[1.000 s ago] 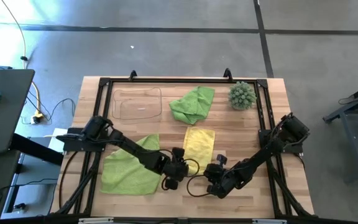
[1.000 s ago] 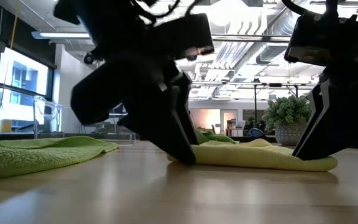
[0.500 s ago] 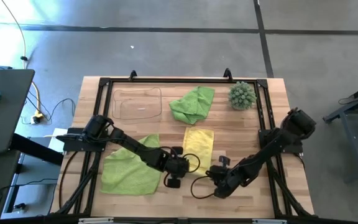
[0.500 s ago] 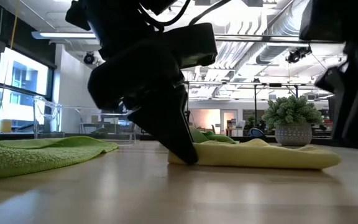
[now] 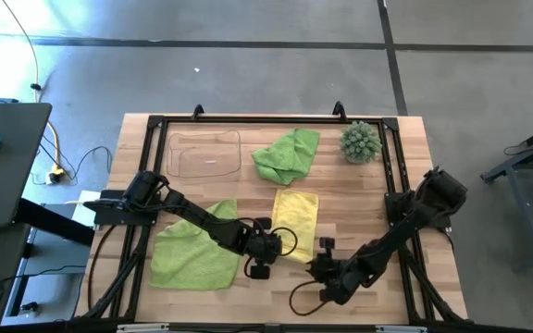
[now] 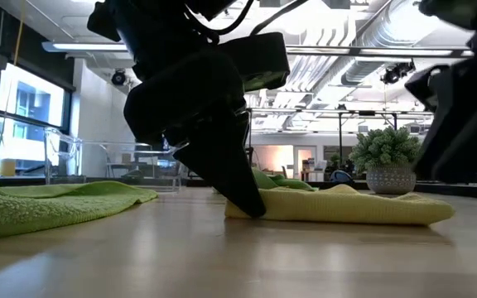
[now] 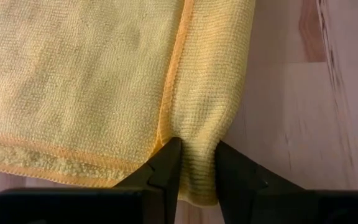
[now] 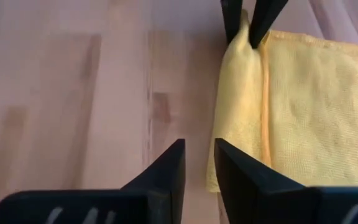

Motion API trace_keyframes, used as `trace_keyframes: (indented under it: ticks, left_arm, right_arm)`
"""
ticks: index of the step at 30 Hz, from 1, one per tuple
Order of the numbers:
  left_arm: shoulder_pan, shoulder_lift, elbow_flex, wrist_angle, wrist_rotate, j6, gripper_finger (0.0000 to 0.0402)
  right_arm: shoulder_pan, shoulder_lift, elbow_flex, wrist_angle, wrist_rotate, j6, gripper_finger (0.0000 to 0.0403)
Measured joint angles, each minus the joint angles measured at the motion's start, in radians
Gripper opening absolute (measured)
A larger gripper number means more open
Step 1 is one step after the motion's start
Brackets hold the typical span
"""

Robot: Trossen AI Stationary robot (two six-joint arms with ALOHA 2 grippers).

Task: Roll microfiber towels into tight, uniform cylinder then place into a basket
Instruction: Roll the yellow towel

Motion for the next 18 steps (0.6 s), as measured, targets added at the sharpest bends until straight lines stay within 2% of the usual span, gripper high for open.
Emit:
trace_keyframes:
  ticks: [10, 14, 18]
  left_arm:
    - [0.0, 0.0, -0.001, 0.002, 0.0, -0.006, 0.0078]
    - [0.0, 0.0, -0.001, 0.002, 0.003, -0.038, 0.0078]
    - [0.0, 0.0, -0.001, 0.002, 0.008, -0.05, 0.0078]
  right_arm:
    - [-0.03, 0.031, 0.0, -0.011, 0.006, -0.019, 0.0187]
    - [-0.043, 0.031, 0.0, -0.024, 0.005, -0.019, 0.0193]
    - [-0.044, 0.031, 0.0, -0.027, 0.005, -0.01, 0.0179]
